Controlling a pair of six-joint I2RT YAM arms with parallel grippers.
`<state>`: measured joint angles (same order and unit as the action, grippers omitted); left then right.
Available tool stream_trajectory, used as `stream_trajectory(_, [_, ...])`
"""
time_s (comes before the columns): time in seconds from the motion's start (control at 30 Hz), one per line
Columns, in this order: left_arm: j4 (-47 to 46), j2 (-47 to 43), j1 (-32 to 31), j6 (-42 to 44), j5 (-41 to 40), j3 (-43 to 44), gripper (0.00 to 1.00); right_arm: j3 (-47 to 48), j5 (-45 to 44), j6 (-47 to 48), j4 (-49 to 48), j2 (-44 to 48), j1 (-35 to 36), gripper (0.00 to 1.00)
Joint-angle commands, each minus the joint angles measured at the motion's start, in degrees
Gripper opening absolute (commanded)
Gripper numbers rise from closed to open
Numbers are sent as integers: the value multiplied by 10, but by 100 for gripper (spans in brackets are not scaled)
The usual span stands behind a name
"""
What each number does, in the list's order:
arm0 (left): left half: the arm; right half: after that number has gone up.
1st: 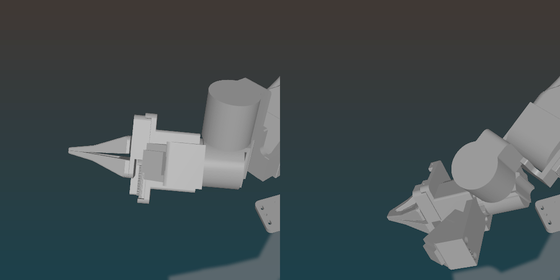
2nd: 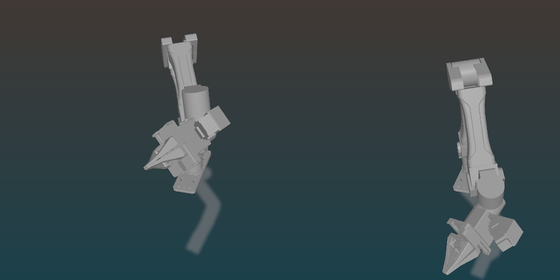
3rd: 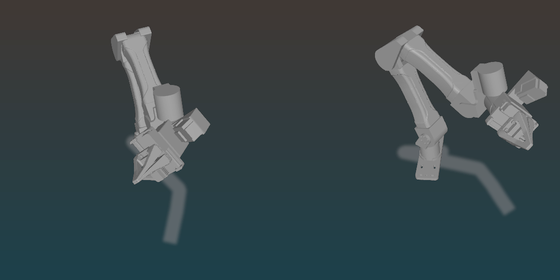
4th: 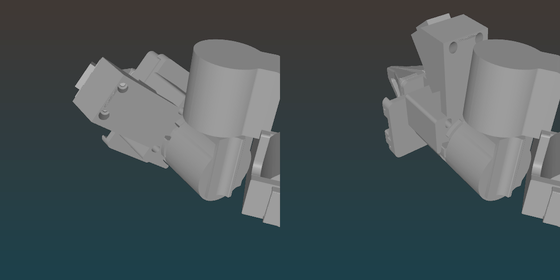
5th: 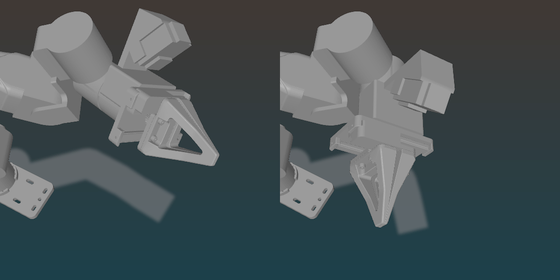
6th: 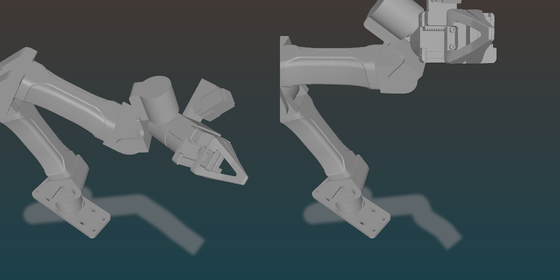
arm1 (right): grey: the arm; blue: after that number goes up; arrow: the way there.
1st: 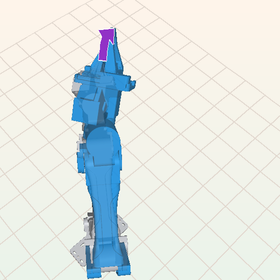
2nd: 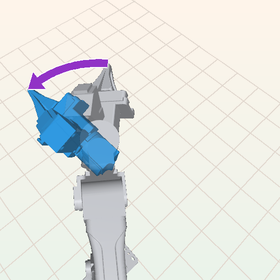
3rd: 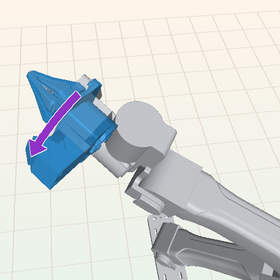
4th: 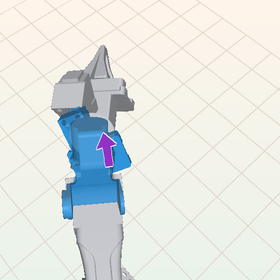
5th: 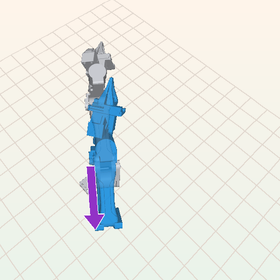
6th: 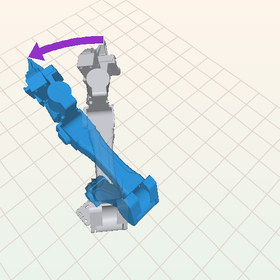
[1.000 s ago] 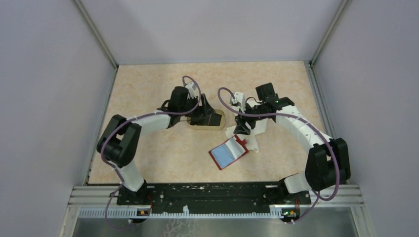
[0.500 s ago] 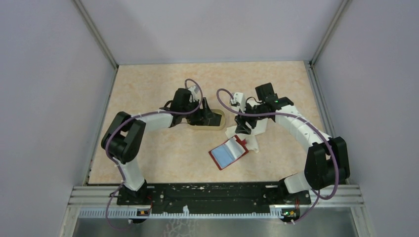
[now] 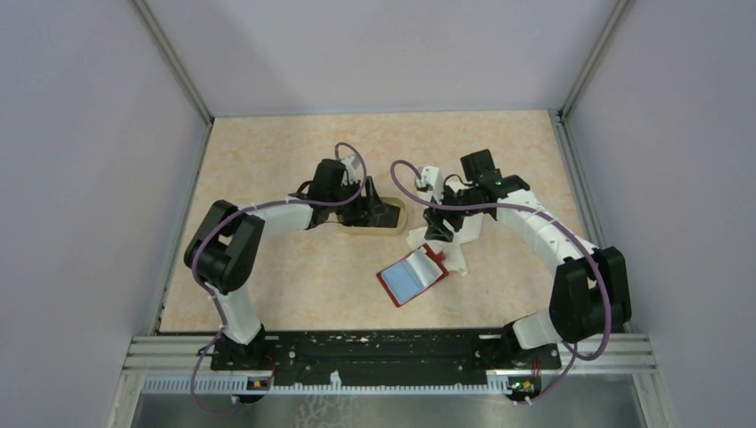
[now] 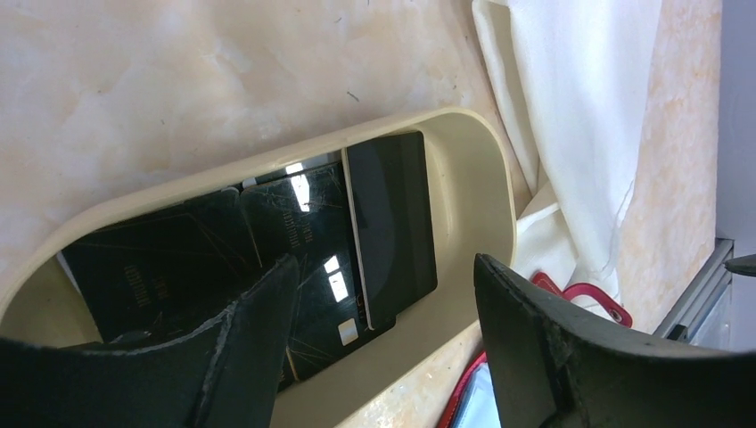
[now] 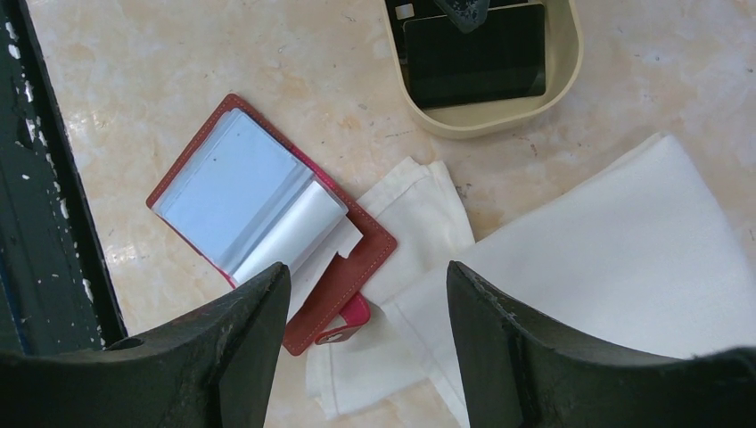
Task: Put the credit cards into the card holder
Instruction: Pick up the credit card from the storage box.
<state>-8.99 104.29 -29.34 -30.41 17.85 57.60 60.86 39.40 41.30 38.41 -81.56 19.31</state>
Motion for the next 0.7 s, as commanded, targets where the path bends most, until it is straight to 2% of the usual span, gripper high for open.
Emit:
stream_trajectory(0.0, [16, 27, 2, -9, 15, 22, 77, 10, 2, 0, -19, 15, -3, 65])
stream_trajectory(0.17, [30, 43, 3, -19, 36, 41, 71, 10, 5, 1, -18, 17, -3, 65])
stream_trajectory(0.37, [33, 62, 2, -36, 67, 53, 69, 9, 5, 2, -18, 19, -3, 65])
stream_trajectory(0.67, [-4, 79, 3, -66, 110, 48, 59, 8, 6, 4, -17, 20, -3, 65])
